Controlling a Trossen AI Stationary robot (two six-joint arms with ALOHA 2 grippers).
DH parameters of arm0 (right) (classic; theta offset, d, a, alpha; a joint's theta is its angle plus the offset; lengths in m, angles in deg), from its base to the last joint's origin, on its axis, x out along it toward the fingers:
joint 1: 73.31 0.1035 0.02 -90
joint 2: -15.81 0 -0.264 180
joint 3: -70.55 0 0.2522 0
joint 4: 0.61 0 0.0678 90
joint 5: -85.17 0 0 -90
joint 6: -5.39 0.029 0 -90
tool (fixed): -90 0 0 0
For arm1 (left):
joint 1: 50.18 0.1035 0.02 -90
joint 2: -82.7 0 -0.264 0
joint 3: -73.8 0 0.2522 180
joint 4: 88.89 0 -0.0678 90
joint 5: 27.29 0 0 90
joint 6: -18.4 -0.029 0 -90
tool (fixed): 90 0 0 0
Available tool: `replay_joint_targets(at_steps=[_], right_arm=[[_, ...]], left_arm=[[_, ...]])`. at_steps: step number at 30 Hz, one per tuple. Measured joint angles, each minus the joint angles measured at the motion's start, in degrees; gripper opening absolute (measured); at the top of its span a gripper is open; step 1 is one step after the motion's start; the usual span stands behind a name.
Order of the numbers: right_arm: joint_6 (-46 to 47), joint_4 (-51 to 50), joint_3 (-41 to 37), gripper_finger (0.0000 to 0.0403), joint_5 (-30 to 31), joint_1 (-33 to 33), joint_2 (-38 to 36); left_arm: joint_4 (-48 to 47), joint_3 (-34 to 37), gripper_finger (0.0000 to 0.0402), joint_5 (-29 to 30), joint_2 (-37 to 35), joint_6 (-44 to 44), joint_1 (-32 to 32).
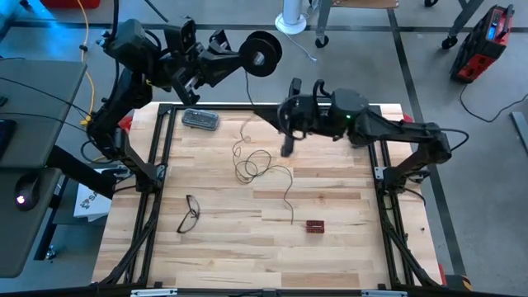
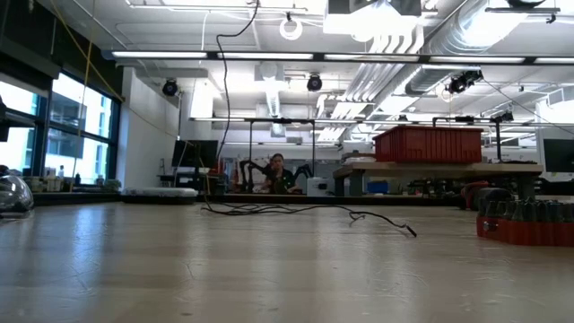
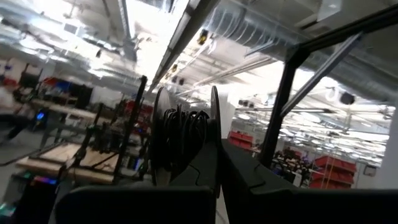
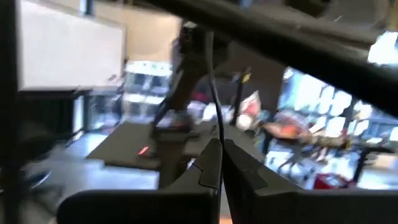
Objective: Coil cords
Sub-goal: Coil the black wire into the spool
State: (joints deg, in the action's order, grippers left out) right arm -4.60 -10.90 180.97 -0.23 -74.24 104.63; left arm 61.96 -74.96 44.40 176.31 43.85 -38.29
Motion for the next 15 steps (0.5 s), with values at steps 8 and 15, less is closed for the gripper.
replay_joint_targets(at_steps=[8,15], right_arm=[[2.0,-11.4,0.0,0.0001,-0.2,3.4,-5.6],[1.2,-16.2,0.0,0.0,0.0,3.5,-8.8]], left_arm=[[-9.6,0.0,0.0,5.0,-4.2,1.4,0.8],[-20.8,0.0,0.0,5.4,-6.9,13.8,0.9]])
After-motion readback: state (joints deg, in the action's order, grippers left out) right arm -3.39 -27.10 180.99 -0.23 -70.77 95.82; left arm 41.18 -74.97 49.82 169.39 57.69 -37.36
